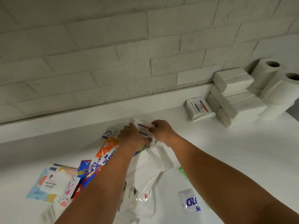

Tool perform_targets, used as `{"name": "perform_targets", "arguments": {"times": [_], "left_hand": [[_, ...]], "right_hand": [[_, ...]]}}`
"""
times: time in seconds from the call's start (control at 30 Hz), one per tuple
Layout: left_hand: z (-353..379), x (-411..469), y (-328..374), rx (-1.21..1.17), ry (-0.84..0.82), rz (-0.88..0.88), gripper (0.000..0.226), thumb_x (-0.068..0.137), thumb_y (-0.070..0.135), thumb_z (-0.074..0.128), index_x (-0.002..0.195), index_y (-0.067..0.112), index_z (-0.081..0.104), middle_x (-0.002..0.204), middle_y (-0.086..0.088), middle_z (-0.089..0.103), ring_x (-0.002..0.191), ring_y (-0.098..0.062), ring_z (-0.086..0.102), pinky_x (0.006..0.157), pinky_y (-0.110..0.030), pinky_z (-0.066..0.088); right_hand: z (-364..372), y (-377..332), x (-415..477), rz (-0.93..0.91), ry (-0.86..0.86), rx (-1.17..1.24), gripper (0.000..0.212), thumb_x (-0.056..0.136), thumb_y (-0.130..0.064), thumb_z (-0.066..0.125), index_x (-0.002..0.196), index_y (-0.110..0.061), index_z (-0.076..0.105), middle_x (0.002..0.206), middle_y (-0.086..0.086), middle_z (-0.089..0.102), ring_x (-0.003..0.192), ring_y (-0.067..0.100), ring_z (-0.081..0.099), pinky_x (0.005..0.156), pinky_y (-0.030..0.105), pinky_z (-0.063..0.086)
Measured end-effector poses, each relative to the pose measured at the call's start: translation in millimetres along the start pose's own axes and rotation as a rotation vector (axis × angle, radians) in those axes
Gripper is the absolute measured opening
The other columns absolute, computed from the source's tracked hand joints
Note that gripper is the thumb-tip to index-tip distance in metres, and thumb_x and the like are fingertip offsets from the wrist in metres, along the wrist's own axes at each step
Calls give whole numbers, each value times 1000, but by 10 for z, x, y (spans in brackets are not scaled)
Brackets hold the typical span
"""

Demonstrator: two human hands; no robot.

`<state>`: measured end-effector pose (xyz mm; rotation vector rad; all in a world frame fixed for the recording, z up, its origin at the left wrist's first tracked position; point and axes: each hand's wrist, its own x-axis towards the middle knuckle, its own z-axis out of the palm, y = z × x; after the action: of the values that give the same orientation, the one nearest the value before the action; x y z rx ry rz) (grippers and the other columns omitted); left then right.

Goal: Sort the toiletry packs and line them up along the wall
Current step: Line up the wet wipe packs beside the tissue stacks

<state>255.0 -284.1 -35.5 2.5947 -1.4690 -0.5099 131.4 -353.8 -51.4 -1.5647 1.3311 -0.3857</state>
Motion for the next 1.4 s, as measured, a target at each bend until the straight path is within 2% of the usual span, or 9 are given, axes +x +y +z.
{"name": "perform_targets", "arguments": {"times": [0.13, 0.37, 0.53, 0.67, 0.8, 0.97, 1.13, 1.3, 1.4], "left_hand": [[12, -18, -42, 21, 133, 139, 104, 63, 61, 78, 144, 14, 32, 135, -9, 47, 122, -31, 46, 103, -43, 39], [-9, -53, -12, -77, 192, 391, 107, 72, 45, 77, 156, 16, 17, 152, -2, 30, 134, -25, 28, 112, -37, 25], [4, -171, 193, -408, 273, 343, 103, 74, 36, 83, 155, 20, 22, 158, -1, 27, 145, -18, 27, 118, -33, 26], [106, -270, 429, -823, 111, 137, 65, 79, 37, 81, 136, 23, 53, 127, 11, 60, 103, -11, 66, 92, -36, 55], [240, -407, 730, -1050, -2, 177, 11, 90, 28, 72, 99, 33, 73, 96, 11, 77, 86, -7, 71, 84, -34, 57], [387, -395, 1161, -1153, -63, 114, 7, 91, 31, 70, 91, 30, 77, 90, -2, 77, 70, -11, 59, 70, -31, 50], [521, -225, 1608, -1163, -64, -9, 13, 91, 30, 69, 82, 26, 77, 64, 3, 64, 53, -13, 44, 64, -31, 43], [550, 5, 1959, -1172, -57, -122, 18, 90, 32, 72, 88, 15, 78, 59, 0, 64, 53, -14, 56, 65, -27, 52], [614, 132, 2107, -1148, -14, -117, 30, 88, 32, 73, 95, 3, 78, 64, -5, 68, 55, -15, 59, 63, -26, 51]], "right_hand": [[1, 68, -16, 13, 63, 191, 48, 85, -25, 71, 129, -9, 58, 119, 9, 65, 105, 25, 65, 96, 38, 53], [-146, 128, -139, -97, -7, 302, 16, 88, -20, 63, 97, -13, 75, 94, 4, 76, 91, 25, 73, 87, 48, 58], [-380, 150, -262, -133, 107, 379, 15, 93, -24, 60, 90, -15, 73, 94, 7, 76, 94, 28, 71, 87, 48, 57], [-596, 191, -340, -140, 171, 485, 15, 95, -18, 58, 90, -20, 72, 95, 5, 76, 91, 23, 72, 86, 42, 57], [-869, 319, -425, -150, 186, 497, 18, 96, -14, 56, 92, -22, 72, 95, 2, 76, 91, 21, 72, 79, 32, 56], [-1240, 575, -406, -152, 231, 442, 14, 93, -20, 58, 97, -23, 71, 99, -3, 76, 96, 17, 71, 89, 37, 56], [-1603, 658, -347, -184, 308, 305, 23, 97, -9, 48, 105, -21, 67, 96, -9, 72, 87, 4, 67, 69, 6, 47], [-1841, 731, -194, -158, 326, 94, 35, 94, -3, 41, 116, -13, 67, 111, 0, 70, 96, 18, 64, 74, 16, 49], [-1896, 791, -88, -132, 333, 36, 35, 90, -11, 42, 111, -25, 67, 111, 1, 71, 102, 22, 66, 91, 34, 54]]}}
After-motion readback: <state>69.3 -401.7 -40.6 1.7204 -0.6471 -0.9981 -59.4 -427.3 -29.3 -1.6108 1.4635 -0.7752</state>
